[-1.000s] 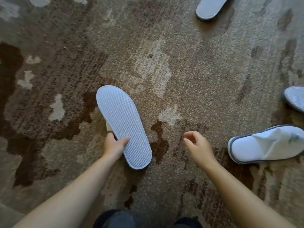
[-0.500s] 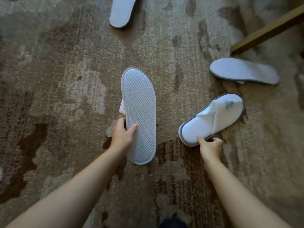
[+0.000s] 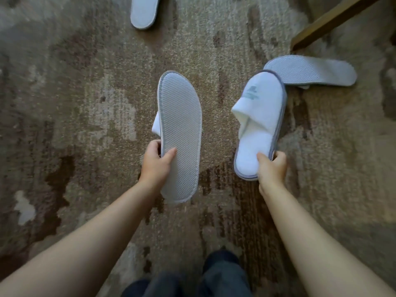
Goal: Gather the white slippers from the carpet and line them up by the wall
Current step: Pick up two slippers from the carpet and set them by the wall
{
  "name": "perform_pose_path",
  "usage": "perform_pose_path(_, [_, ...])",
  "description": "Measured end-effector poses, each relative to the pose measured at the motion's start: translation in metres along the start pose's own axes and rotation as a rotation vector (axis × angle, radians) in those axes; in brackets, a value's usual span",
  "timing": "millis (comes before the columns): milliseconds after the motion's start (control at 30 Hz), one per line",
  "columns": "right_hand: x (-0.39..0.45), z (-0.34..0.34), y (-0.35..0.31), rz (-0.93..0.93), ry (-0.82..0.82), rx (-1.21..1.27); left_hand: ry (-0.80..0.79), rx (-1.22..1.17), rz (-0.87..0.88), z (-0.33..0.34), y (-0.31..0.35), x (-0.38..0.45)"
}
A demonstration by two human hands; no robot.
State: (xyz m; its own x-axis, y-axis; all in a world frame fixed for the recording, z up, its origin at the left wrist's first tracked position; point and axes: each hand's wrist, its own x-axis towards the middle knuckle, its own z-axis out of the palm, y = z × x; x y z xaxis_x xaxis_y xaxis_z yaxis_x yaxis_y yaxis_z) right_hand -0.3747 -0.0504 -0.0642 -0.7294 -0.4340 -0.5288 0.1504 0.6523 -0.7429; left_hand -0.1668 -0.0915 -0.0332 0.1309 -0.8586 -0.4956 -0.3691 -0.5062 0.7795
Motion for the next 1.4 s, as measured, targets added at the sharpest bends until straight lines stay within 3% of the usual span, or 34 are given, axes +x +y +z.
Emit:
perform_pose_path(167, [-0.095,-0.07,-0.103,-0.09,-0.075,0.042,0.002,0.003,0.003,-0.048,0.105,-0.084])
perform_pose_path(433, [-0.244,-0.215,-0.3,-0.14,-0.045,0.141,-0.07,-0.015,0.098,-0.127,0.331,-0.219])
perform_pose_path(700, [-0.322,-0.292,-0.399,-0.198,0.136,0.333,-0.256,0.041,0.299,-0.151,0.461,-0.275])
perform_pose_path(833, [-0.365,-0.317,-0.409,-0.214,0.301,0.421,-0.393,0.082,0.41,-0.153,0.493,-0.294])
perform_pose_path(1067, [-0.481,-0.383,-0.371,-0.147,0.759,0.613,-0.766,0.236,0.63,-0.135,0.516,-0.376])
perform_pose_path(1400, [-0.719,-0.458,-0.238,0.164,1.458,0.818,-1.351,0.44,0.92,-0.132,0.44,-0.609])
